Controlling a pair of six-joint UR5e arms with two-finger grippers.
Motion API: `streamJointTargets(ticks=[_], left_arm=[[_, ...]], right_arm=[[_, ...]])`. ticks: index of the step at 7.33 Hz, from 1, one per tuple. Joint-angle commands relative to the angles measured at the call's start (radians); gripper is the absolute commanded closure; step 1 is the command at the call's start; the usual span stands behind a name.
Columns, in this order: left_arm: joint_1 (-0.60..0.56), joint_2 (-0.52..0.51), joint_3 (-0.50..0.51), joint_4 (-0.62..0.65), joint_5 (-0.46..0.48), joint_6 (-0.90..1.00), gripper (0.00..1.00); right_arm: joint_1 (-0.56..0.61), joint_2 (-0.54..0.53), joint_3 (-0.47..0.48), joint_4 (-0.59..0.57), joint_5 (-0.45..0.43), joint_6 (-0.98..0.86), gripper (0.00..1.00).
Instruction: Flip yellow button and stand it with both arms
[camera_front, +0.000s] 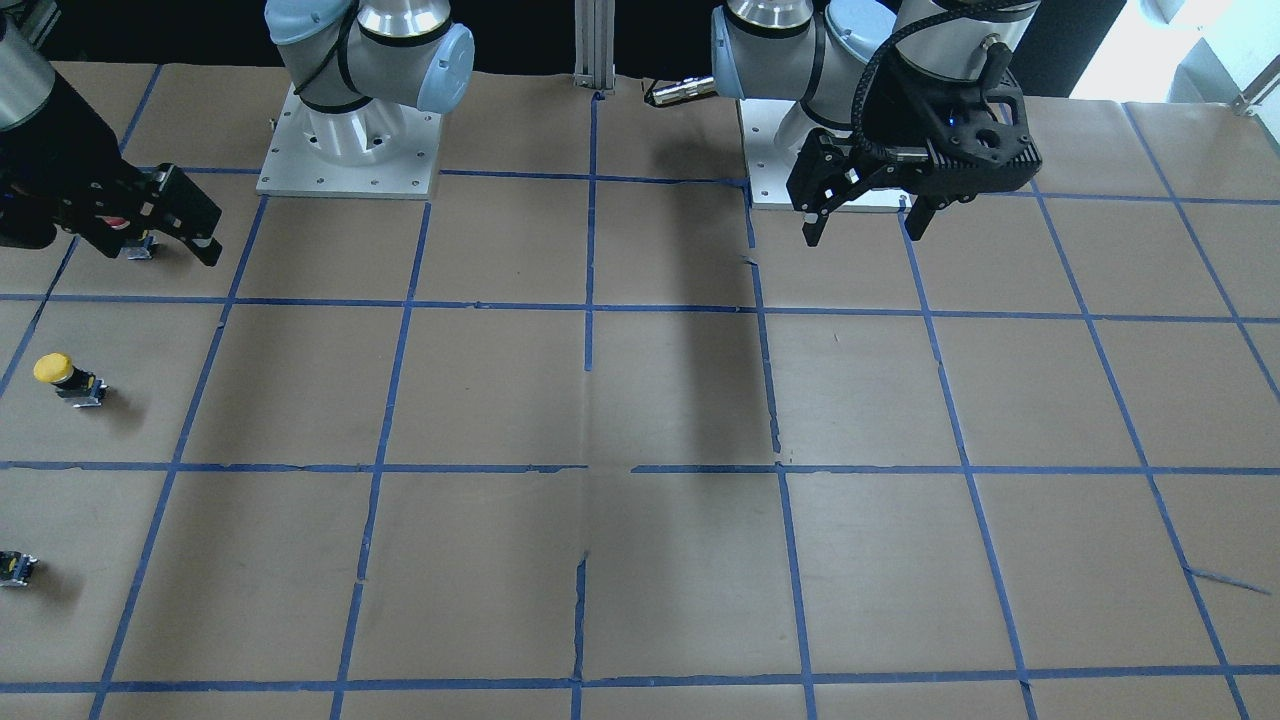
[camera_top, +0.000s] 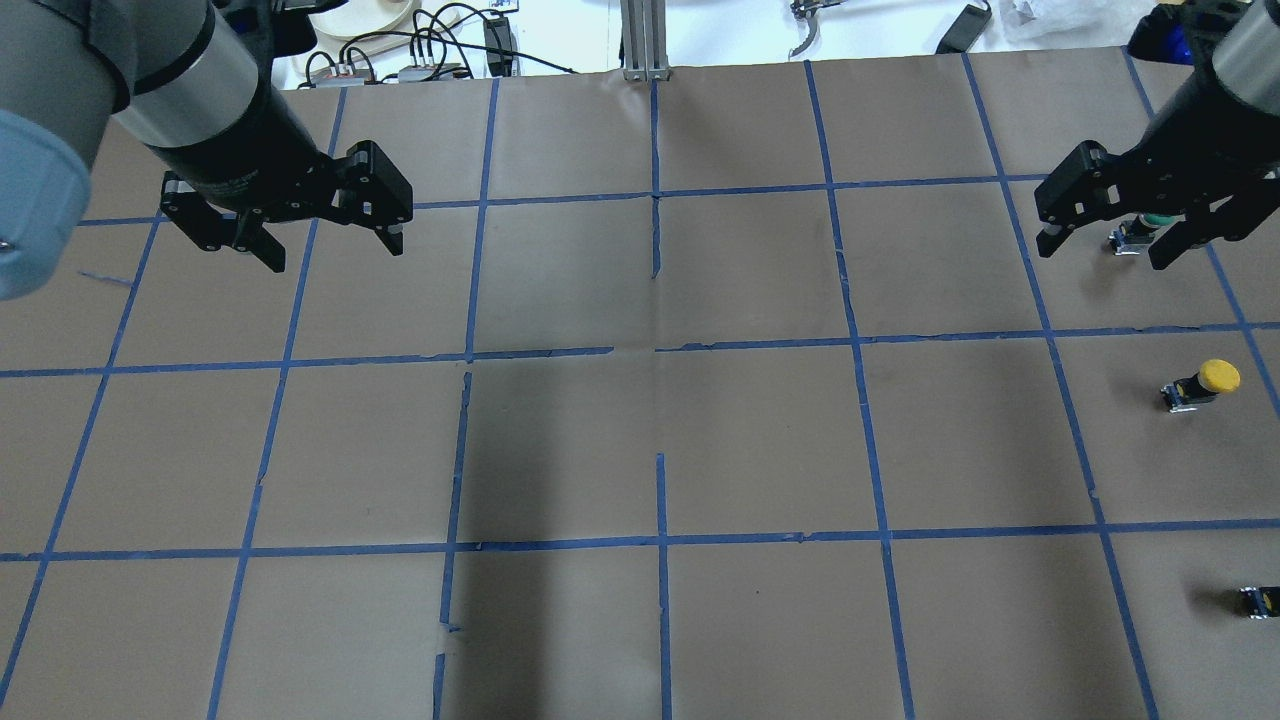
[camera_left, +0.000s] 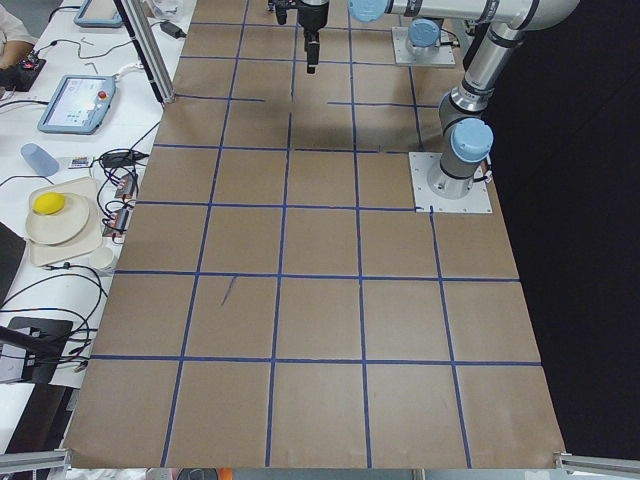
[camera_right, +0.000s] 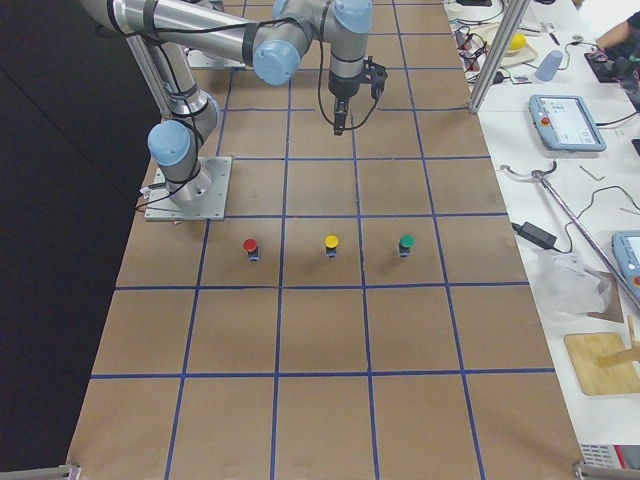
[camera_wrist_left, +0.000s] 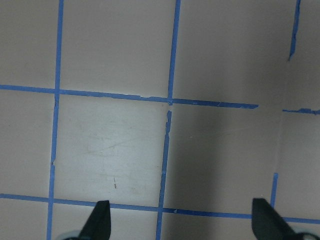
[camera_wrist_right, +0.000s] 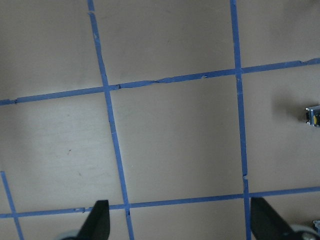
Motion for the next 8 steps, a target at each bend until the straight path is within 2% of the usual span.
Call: streamJointTargets(ticks=[1, 2, 3, 8], left_arm=[[0.001, 0.001, 0.000, -0.001, 0.000, 0.000, 0.00], [0.002, 0.001, 0.000, -0.001, 0.000, 0.000, 0.00], [0.002, 0.001, 0.000, 0.000, 0.000, 0.000, 0.00], [0.004, 0.001, 0.000, 0.000, 0.003, 0.000, 0.00]], right_arm=[[0.155, 0.002, -0.032, 0.046, -0.028, 0.204, 0.00], [0.218, 0.008, -0.023, 0.034, -0.089, 0.243, 0.00], [0.228, -0.003, -0.021, 0.042, -0.099, 0.254, 0.00], [0.253, -0.027, -0.016, 0.048, -0.093, 0.245, 0.00]])
